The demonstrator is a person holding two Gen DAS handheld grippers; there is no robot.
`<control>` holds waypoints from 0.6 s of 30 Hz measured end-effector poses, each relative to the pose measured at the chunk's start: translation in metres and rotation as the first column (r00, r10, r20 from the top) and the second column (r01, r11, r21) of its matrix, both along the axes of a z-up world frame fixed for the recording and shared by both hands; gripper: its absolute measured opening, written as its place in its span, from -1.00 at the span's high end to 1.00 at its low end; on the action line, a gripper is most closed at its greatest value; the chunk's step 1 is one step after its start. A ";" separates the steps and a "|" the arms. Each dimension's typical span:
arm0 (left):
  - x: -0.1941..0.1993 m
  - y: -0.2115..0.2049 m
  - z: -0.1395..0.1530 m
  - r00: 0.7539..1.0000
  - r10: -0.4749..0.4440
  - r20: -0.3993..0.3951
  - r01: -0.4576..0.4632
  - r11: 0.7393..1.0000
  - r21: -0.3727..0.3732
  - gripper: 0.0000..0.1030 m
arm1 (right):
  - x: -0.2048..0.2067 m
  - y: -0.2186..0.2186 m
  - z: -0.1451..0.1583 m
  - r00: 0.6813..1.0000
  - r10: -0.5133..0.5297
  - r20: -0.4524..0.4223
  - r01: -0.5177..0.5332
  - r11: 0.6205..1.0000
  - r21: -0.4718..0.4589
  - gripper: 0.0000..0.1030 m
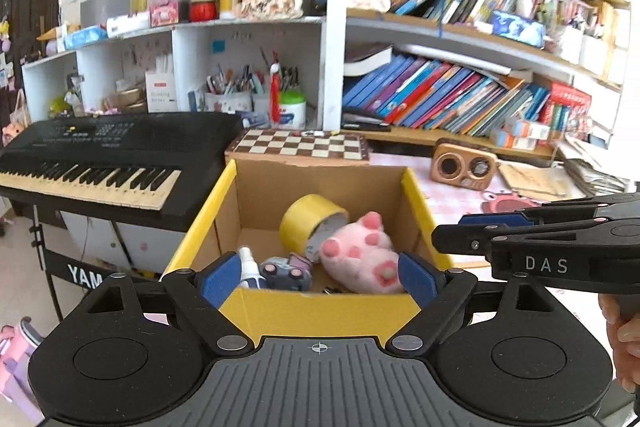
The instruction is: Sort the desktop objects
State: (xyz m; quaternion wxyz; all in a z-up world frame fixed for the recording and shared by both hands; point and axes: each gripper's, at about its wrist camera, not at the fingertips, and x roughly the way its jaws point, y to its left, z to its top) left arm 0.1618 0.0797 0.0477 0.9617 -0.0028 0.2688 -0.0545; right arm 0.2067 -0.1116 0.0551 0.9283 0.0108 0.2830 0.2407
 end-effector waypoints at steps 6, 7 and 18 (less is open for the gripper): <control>-0.039 -0.002 0.000 0.999 0.007 0.034 -0.006 0.999 -0.044 -0.72 | -0.050 -0.018 0.001 0.994 -0.100 0.037 0.099 0.995 0.015 0.51; -0.044 -0.002 -0.001 0.999 0.007 0.036 -0.005 0.999 -0.050 -0.72 | -0.058 -0.020 0.000 0.992 -0.118 0.042 0.117 0.993 0.014 0.51; -0.093 -0.015 -0.016 1.000 -0.026 0.015 0.026 0.999 -0.037 -0.72 | -0.130 -0.040 -0.025 0.961 -0.272 0.050 0.274 0.961 -0.041 0.49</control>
